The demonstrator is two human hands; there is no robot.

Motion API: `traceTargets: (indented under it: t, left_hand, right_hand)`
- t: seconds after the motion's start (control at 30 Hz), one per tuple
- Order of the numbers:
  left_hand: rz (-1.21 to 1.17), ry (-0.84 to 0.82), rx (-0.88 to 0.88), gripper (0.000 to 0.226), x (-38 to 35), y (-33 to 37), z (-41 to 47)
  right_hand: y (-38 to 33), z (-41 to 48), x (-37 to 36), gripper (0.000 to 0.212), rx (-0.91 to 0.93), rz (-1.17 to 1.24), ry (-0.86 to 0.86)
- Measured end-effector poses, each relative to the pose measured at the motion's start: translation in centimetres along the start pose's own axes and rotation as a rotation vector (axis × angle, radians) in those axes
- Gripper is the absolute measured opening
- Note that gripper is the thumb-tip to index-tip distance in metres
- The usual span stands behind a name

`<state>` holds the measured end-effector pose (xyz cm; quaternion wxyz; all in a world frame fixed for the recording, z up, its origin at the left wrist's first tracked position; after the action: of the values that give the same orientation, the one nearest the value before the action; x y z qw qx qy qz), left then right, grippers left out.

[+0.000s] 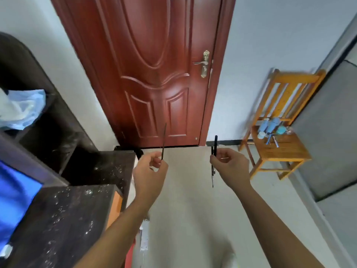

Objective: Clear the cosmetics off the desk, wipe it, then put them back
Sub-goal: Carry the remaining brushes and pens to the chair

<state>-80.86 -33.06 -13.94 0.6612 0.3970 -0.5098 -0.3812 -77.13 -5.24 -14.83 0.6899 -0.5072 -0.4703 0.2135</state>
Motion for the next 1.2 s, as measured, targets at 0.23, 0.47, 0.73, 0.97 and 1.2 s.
traceTargets:
  t: [0.23,0.47,0.73,0.97,1.2]
  left_hand:
    - [-0.001,-0.208,-0.121,0.038,-22.6,9.0,-0.6]
    - [-0.053,-0.358,-0.164,0.029,-40.6,16.6,-0.9]
    - [-0.044,-0.443,-0.181,0.028,-53.8,18.3,5.6]
    - [-0.070,-0.517,-0.107,0.019,-67.6,19.2,14.8]
    - [0.021,-0.631,-0.122,0.016,-80.7,22.9,20.7]
  right_hand:
    - [10.9,8.6,15.8,0.012,-0.138,0.088,0.132]
    - [17.6,17.3,31.1,0.015,-0.218,-0.011,0.299]
    - [23.0,29.2,35.8,0.014,-0.284,-0.049,0.342]
    - [27.1,42.5,38.8,0.022,-0.380,-0.096,0.353]
    - [30.4,52.2,45.0,0.016,-0.460,-0.070,0.438]
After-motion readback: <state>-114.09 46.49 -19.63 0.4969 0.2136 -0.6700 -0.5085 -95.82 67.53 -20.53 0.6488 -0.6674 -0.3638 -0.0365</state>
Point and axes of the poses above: each hand's wrist, its own z-axis towards the middle knuckle, its own x-axis out of the back of the hand, y = z × x, the point moved 8 cm from there along z, towards the middle knuckle, and after that the axes turned 3 degrees about -x, right-handed, at the moved point
